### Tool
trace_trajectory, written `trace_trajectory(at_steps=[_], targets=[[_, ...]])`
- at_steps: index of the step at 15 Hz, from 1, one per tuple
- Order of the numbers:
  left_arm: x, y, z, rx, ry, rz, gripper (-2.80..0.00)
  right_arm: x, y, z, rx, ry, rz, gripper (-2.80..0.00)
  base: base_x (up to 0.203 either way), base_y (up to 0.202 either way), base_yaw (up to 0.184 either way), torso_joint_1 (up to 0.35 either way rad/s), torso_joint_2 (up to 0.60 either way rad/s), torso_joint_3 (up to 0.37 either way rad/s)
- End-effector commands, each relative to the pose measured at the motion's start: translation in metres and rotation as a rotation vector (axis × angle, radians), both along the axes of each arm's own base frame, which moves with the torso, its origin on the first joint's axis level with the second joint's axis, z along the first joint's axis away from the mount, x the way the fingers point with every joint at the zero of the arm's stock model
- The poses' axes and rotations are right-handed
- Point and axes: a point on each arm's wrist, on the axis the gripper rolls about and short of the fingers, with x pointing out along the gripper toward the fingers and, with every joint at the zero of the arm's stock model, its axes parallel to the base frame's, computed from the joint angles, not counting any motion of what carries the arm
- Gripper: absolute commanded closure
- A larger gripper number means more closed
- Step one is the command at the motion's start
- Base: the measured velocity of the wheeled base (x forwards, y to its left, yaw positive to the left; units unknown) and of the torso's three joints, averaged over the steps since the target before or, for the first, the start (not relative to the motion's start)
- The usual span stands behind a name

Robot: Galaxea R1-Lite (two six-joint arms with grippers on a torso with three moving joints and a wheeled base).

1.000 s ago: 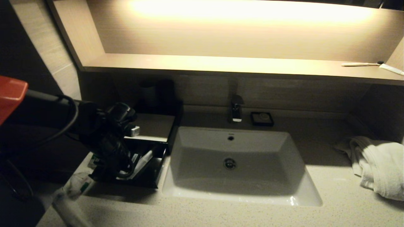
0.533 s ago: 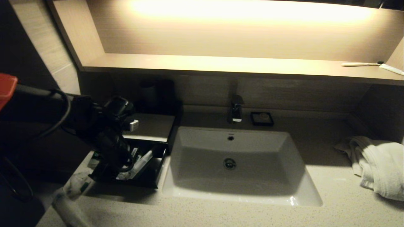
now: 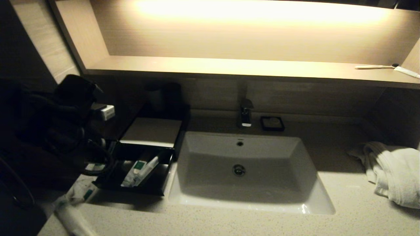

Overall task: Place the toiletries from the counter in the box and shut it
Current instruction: Place the bathroom toiletry into the drawer, then pick up the bathroom toiletry

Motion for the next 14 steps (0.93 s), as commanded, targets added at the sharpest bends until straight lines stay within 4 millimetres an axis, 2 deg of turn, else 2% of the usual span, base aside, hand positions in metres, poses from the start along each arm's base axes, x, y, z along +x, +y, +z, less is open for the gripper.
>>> trace_trajectory(at_steps=[1, 5, 7, 11, 14], targets=[[-0.025, 0.021, 0.015, -0.021, -0.053, 0.09, 0.0, 0.0, 0.0, 0.0, -0.001, 0.0, 0.0, 0.0, 0.0, 0.0, 0.0, 0.0, 0.0, 0.0], [-0.044, 0.062, 0.005, -0.041, -0.016, 0.309, 0.0, 0.0, 0.0, 0.0, -0.001, -0.002, 0.0, 0.0, 0.0, 0.0, 0.0, 0.0, 0.0, 0.0], [-0.056, 0.075, -0.012, -0.059, 0.044, 0.415, 0.0, 0.0, 0.0, 0.0, -0.001, 0.0, 0.0, 0.0, 0.0, 0.0, 0.0, 0.0, 0.0, 0.0], [-0.064, 0.091, -0.032, -0.108, 0.105, 0.571, 0.0, 0.0, 0.0, 0.0, -0.001, 0.0, 0.0, 0.0, 0.0, 0.0, 0.0, 0.0, 0.0, 0.0], [-0.069, 0.092, -0.043, -0.133, 0.143, 0.635, 0.0, 0.0, 0.0, 0.0, -0.001, 0.0, 0.0, 0.0, 0.0, 0.0, 0.0, 0.0, 0.0, 0.0]])
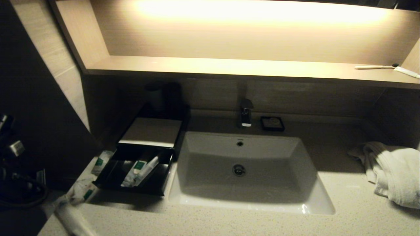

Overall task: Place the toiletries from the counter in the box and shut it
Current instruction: Pick up the bathroom toiletry

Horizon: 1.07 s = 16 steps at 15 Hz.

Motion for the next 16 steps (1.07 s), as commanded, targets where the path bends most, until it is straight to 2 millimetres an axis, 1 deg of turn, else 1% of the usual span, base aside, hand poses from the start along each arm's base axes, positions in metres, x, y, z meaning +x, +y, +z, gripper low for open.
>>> trace_trajectory(at_steps=[1, 3, 5, 8, 11, 13, 16], targets=[[-0.005, 0.0, -0.012, -0.017, 0.048, 0.019, 0.0, 0.0, 0.0, 0.0, -0.001, 0.0, 0.0, 0.0, 0.0, 0.0, 0.0, 0.0, 0.0, 0.0], [-0.004, 0.001, -0.025, -0.018, 0.044, 0.021, 0.0, 0.0, 0.0, 0.0, -0.001, 0.0, -0.001, 0.0, 0.0, 0.0, 0.0, 0.0, 0.0, 0.0], [-0.003, 0.001, -0.033, -0.015, 0.027, 0.019, 0.0, 0.0, 0.0, 0.0, -0.001, 0.0, 0.0, 0.0, 0.0, 0.0, 0.0, 0.0, 0.0, 0.0], [-0.001, 0.0, -0.035, -0.02, 0.034, 0.017, 0.0, 0.0, 0.0, 0.0, -0.001, 0.0, 0.0, 0.0, 0.0, 0.0, 0.0, 0.0, 0.0, 0.0], [-0.003, -0.007, -0.034, -0.026, 0.026, 0.0, 0.0, 0.0, 0.0, 0.0, -0.001, 0.0, 0.0, 0.0, 0.0, 0.0, 0.0, 0.0, 0.0, 0.0], [-0.006, -0.017, -0.035, -0.037, 0.029, -0.026, 0.0, 0.0, 0.0, 0.0, -0.001, -0.001, 0.0, 0.0, 0.0, 0.0, 0.0, 0.0, 0.0, 0.0], [-0.011, -0.04, -0.036, -0.056, 0.033, -0.089, 0.0, 0.0, 0.0, 0.0, -0.001, 0.0, 0.0, 0.0, 0.0, 0.0, 0.0, 0.0, 0.0, 0.0]])
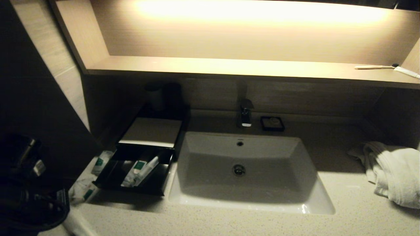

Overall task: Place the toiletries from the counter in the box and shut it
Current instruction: Pick up the bathroom toiletry

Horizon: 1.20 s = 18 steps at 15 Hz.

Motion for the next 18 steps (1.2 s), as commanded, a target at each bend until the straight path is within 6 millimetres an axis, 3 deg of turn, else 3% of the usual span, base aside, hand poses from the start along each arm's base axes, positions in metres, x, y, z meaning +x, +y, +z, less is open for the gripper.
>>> trace_trajectory(at_steps=[1, 8, 18], targets=[[-0.004, -0.014, 0.0, -0.013, 0.003, -0.04, 0.0, 0.0, 0.0, 0.0, 0.0, 0.0, 0.0, 0.0, 0.0, 0.0, 0.0, 0.0, 0.0, 0.0], [-0.018, -0.034, -0.014, -0.032, 0.121, 0.012, 0.0, 0.0, 0.0, 0.0, 0.0, 0.0, 0.0, 0.0, 0.0, 0.0, 0.0, 0.0, 0.0, 0.0], [-0.019, -0.052, -0.027, -0.119, 0.158, 0.096, 0.0, 0.0, 0.0, 0.0, 0.0, 0.0, 0.0, 0.0, 0.0, 0.0, 0.0, 0.0, 0.0, 0.0]])
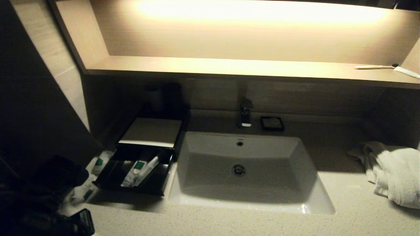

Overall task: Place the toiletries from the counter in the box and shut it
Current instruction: Pick up the bathroom toiletry

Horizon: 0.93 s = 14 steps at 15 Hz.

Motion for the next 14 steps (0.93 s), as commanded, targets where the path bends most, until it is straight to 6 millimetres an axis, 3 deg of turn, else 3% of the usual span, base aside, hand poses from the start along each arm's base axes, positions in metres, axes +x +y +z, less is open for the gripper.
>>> trace_trajectory(at_steps=[1, 6, 7, 8, 14], targets=[[0.0, -0.002, -0.006, -0.005, 0.028, 0.006, 0.0, 0.0, 0.0, 0.0, 0.0, -0.001, 0.001, 0.0, 0.0, 0.0, 0.0, 0.0, 0.0, 0.0], [0.001, -0.001, -0.01, -0.013, 0.01, 0.024, 0.0, 0.0, 0.0, 0.0, 0.0, -0.001, 0.001, 0.0, 0.0, 0.0, 0.0, 0.0, 0.0, 0.0], [0.004, -0.002, -0.013, -0.013, -0.005, 0.021, -2.46, 0.0, 0.0, 0.0, 0.0, -0.001, 0.001, 0.0, 0.0, 0.0, 0.0, 0.0, 0.0, 0.0], [0.005, -0.002, -0.015, -0.013, -0.007, 0.021, -2.8, 0.0, 0.0, 0.0, 0.0, -0.001, 0.001, 0.0, 0.0, 0.0, 0.0, 0.0, 0.0, 0.0], [0.017, 0.002, -0.025, -0.008, 0.008, 0.058, -2.8, 0.0, 0.0, 0.0, 0.0, -0.001, 0.001, 0.0, 0.0, 0.0, 0.0, 0.0, 0.0, 0.0]])
